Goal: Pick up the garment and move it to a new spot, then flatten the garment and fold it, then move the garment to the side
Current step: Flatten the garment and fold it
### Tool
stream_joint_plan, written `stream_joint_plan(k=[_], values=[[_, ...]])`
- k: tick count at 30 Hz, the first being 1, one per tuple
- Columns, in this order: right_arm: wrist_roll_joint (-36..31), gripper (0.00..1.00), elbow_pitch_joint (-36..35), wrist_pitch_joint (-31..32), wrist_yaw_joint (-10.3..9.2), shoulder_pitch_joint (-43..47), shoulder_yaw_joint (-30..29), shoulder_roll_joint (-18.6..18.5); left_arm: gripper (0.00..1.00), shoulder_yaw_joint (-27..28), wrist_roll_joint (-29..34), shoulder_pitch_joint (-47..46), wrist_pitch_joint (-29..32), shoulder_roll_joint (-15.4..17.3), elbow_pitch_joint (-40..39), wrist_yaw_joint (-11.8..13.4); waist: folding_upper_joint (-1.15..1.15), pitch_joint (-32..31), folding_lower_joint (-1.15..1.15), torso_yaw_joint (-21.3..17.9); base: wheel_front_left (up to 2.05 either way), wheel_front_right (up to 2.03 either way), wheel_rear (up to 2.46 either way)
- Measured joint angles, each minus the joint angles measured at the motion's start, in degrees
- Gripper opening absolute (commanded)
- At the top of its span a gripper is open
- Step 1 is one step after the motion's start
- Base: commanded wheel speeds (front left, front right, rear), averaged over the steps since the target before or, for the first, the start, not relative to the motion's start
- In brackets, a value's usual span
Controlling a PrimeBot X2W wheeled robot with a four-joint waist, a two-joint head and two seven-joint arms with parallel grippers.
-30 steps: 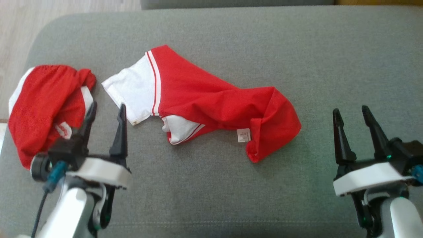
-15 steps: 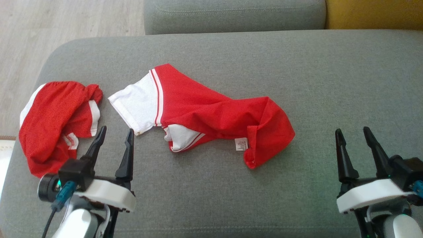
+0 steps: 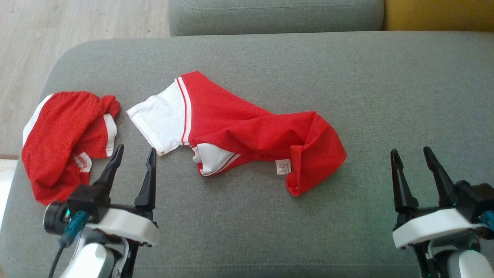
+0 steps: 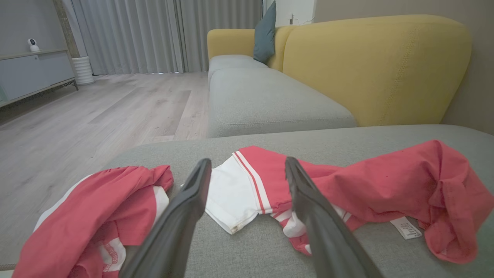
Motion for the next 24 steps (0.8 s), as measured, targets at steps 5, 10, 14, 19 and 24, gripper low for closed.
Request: stream_joint_plan(k=[5,10,14,19,24], values=[[0.00,1.00,0.00,0.01,0.00,-0.01,0.02,0.00,1.00,-0.04,0.00,-0.07,-0.01,-0.01,0.00,0.01,0.00,0.17,0.00,0.10,0.00,0.00,0.00],[0.00,1.00,-0.02,0.10,0.00,-0.01,0.05,0.00,1.00,-0.18,0.00,-0.10,-0.01,0.01,0.01,0.01,0.00,0.49,0.00,0.14,0.00,0.00,0.00],[0.00,1.00,-0.02,0.25,0.00,-0.04,0.05,0.00,1.00,-0.21,0.00,-0.15,-0.02,0.03,0.01,0.01,0.00,0.84,0.00,0.19,0.00,0.00,0.00],[0.01,1.00,0.96,1.52,0.00,-0.30,3.76,-0.02,1.00,-0.71,0.52,-0.92,-0.02,0.18,0.01,0.00,0.00,2.00,0.00,0.47,0.00,0.00,0.00],[1.66,1.00,6.80,3.89,0.00,-2.55,12.98,-0.02,1.00,-1.51,0.91,-3.75,-0.09,0.13,-0.02,-0.08,0.00,4.10,0.00,1.17,0.00,0.00,0.00]])
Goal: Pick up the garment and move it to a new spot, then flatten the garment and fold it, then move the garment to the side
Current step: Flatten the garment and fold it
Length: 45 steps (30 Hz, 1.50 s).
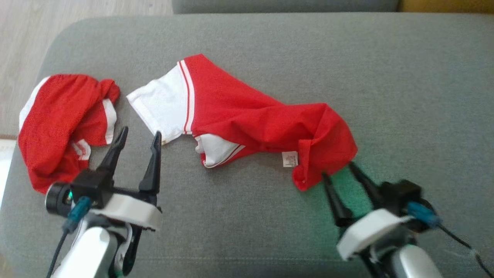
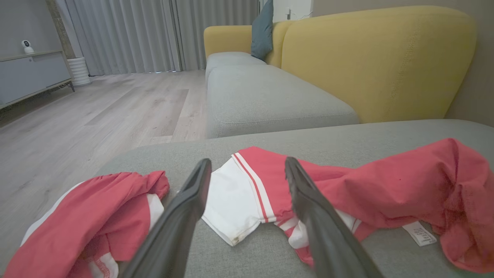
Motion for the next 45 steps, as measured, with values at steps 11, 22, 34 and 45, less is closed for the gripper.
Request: stream_joint_plan(k=[11,22,34,45], values=[[1.82,0.36,14.59,-4.00,0.00,-12.63,7.88,-0.20,1.00,-0.08,0.03,-2.89,-0.26,-0.76,0.71,-1.03,0.00,3.42,0.00,2.70,0.00,0.00,0.00],[1.77,0.00,15.11,-7.35,0.00,-14.08,3.43,-0.24,1.00,1.26,0.51,-3.51,-0.34,-1.54,1.12,-1.02,0.00,4.06,0.00,2.65,0.00,0.00,0.00],[-3.31,0.00,-1.87,-3.92,0.00,-9.90,-12.84,-0.26,1.00,2.35,1.69,-3.51,-0.34,-1.97,-0.03,-1.09,0.00,4.89,0.00,0.28,0.00,0.00,0.00],[-3.35,0.00,-7.84,2.53,0.00,-10.28,-21.20,-4.57,1.00,3.10,3.49,-3.67,-0.34,-2.97,-0.91,-2.59,0.00,6.25,0.00,0.44,0.00,0.00,0.00]])
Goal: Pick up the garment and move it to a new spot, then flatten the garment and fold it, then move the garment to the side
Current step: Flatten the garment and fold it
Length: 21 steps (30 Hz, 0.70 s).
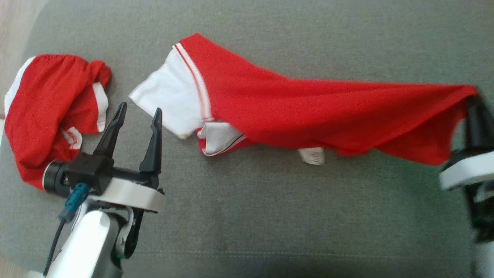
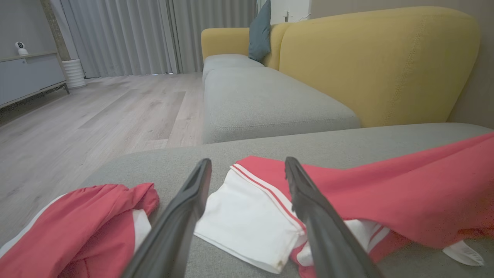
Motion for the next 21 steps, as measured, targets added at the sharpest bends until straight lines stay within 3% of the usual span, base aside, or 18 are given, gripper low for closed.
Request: stream_joint_plan(k=[8,14,18,19,20,21], values=[[1.35,0.00,3.87,2.60,0.00,-14.15,-2.87,-7.89,1.00,0.07,1.18,-4.91,-0.24,-1.42,-1.82,-1.48,0.00,4.61,0.00,1.88,0.00,0.00,0.00],[2.03,0.00,15.57,3.36,0.00,-23.34,0.16,-12.23,1.00,0.09,2.66,-8.28,-0.41,-3.52,-2.50,-3.07,0.00,8.94,0.01,4.08,0.00,0.00,0.00],[2.02,0.00,25.19,0.35,0.00,-28.27,2.70,-13.78,1.00,0.25,3.64,-9.57,-0.41,-4.79,-2.47,-3.91,0.00,11.12,0.01,5.48,0.00,0.00,0.00],[2.02,0.11,27.19,-0.52,0.00,-29.17,3.21,-13.94,1.00,0.25,3.80,-9.62,-0.41,-5.01,-2.46,-4.08,0.00,11.46,0.01,5.73,0.00,0.00,0.00],[2.02,1.00,29.10,-1.43,0.00,-29.91,3.69,-13.99,1.00,0.35,4.10,-9.62,-0.41,-5.16,-2.40,-4.27,0.00,11.72,0.01,5.91,0.00,0.00,0.00],[2.02,1.00,30.75,-2.42,0.00,-30.42,4.11,-13.99,1.00,0.47,4.10,-9.62,-0.41,-5.27,-2.31,-4.44,0.00,11.86,0.01,5.98,0.00,0.00,0.00]])
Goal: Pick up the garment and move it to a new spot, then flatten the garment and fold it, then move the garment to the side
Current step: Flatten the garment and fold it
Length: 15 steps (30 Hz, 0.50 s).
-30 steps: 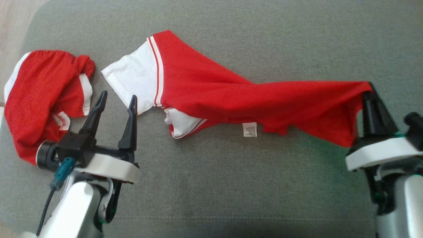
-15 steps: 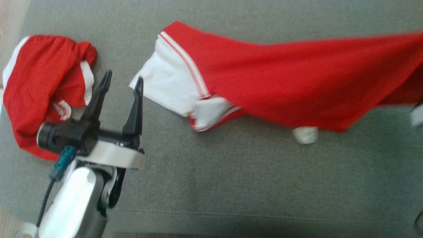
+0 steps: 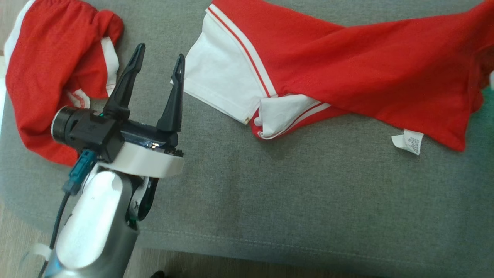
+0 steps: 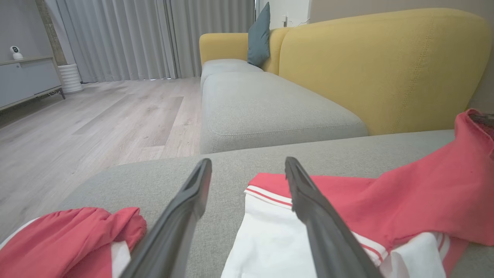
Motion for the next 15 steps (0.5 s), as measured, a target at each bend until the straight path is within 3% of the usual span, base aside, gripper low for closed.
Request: stream_joint_plan(k=[8,15], values=[[-1.34,1.00,2.09,-9.66,0.00,-0.25,-2.40,0.93,1.00,1.18,1.09,0.08,0.00,-0.74,0.78,-0.62,0.00,-1.27,-0.01,-1.11,0.00,0.00,0.00],[-3.63,1.00,-10.83,-11.46,0.00,9.24,-3.91,7.23,1.00,2.32,1.93,1.79,0.00,-0.60,1.67,-1.12,0.00,-4.84,-0.01,-2.67,0.00,0.00,0.00]])
